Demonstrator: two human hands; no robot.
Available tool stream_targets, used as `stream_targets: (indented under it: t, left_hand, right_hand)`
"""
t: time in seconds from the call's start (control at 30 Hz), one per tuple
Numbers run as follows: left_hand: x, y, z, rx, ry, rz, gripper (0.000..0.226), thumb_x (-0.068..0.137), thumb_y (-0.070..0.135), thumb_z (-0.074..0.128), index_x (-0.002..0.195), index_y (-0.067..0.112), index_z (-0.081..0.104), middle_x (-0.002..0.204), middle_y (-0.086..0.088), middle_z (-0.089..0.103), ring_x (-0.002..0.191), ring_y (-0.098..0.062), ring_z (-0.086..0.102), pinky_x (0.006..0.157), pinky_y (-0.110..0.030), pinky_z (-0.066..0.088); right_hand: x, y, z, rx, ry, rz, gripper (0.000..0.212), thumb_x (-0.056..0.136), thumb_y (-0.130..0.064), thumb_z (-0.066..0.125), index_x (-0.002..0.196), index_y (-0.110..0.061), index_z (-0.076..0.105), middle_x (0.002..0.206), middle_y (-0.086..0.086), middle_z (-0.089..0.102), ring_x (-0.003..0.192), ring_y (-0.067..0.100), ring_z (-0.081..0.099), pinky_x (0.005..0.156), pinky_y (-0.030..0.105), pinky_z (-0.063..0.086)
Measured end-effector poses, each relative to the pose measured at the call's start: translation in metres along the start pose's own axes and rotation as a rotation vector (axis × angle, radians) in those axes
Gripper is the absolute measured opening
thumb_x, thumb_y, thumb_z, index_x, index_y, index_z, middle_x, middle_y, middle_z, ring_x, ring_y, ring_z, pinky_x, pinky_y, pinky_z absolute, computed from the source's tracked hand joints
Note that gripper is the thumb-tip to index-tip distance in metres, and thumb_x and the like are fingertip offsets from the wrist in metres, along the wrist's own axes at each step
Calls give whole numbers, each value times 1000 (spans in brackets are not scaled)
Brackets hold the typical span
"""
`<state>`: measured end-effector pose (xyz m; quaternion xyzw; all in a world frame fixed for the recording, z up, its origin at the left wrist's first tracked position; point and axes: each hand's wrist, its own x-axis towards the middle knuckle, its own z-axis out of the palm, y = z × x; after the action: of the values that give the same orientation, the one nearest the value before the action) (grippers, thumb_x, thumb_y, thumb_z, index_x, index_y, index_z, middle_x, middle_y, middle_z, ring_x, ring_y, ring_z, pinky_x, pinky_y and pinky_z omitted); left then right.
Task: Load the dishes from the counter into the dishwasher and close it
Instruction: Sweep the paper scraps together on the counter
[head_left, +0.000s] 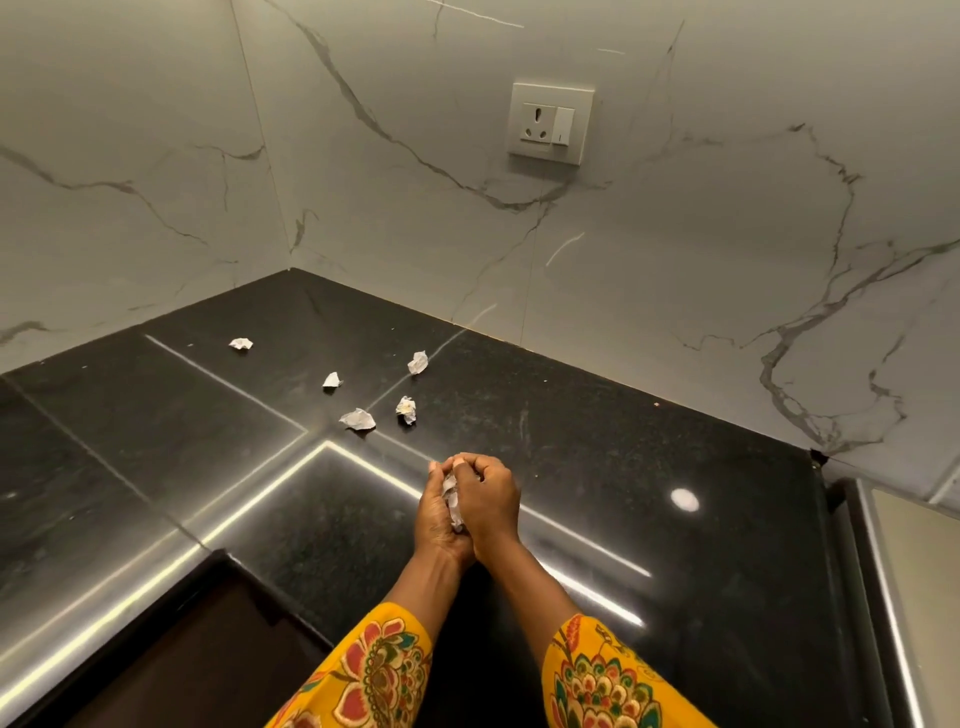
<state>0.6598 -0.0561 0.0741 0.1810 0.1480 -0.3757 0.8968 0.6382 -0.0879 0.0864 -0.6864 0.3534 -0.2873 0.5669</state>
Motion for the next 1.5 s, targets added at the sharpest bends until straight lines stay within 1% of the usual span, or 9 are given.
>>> stream_targets:
  t: [0.07,0.2,0.43,0.67,0.83,0.97,1.13,1.3,1.5]
  left_hand:
    - [-14,5,-4,-31,2,-6,34,98,37,42,81,12,57,66,-7,65,59,-17,68,59,-26,57]
    - [-46,20,-13,-95,-26,7,39,100,36,38,76,10,55,63,-6,64,57,-19,67,58,-28,57]
    - [-106,40,-46,21,-81,21,35,98,27,42,78,5,61,73,-10,68,67,-21,69,63,-30,59]
    - [-177,64,-121,196,-14,122,28,94,24,48,87,1,63,84,-14,68,73,-22,69,66,-29,58]
    - [-226,83,-183,167,123,93,25,95,24,50,89,3,64,83,-11,68,71,-19,69,60,-27,57]
    - [-252,96,-228,268,264,46,17,91,34,53,87,20,62,89,5,62,70,-4,66,63,-17,53]
    - [-276,108,-264,197,411,103,21,94,22,53,87,4,62,90,-11,62,81,-22,62,69,-31,57]
    - [-290,110,-295,107,525,128,23,95,21,49,83,4,60,83,-10,63,79,-22,61,64,-28,58]
    - [-306,114,-337,49,633,148,27,96,27,49,79,8,57,78,-7,59,76,-19,58,73,-30,53]
  right_hand:
    - [-12,0,6,117,15,71,18,81,-16,59,66,-17,70,86,3,71,83,19,67,82,38,55]
    - [-39,-10,12,640,-19,349,17,81,-4,53,71,-6,67,72,18,65,66,30,62,66,36,53]
    - [-108,-10,26,1001,18,446,15,80,-6,48,72,-6,61,63,13,61,56,24,60,59,31,51]
    - [-219,-6,42,943,36,461,30,84,-2,50,58,-5,64,55,10,62,52,22,59,58,30,50]
    - [-292,18,65,852,37,576,16,84,0,56,70,-3,64,58,10,63,51,20,61,57,29,51]
    - [-338,43,82,827,13,691,10,85,0,56,80,-1,65,65,12,66,58,22,64,63,34,54]
    - [-370,75,99,760,-20,805,12,87,-1,55,79,-3,65,70,13,68,62,23,67,68,36,55]
    - [-390,105,115,707,-67,913,17,89,-1,51,77,-4,62,61,8,67,55,18,65,62,33,54]
    - [-421,139,129,621,-119,1002,17,90,-4,53,78,-6,64,66,8,69,60,19,67,63,31,54]
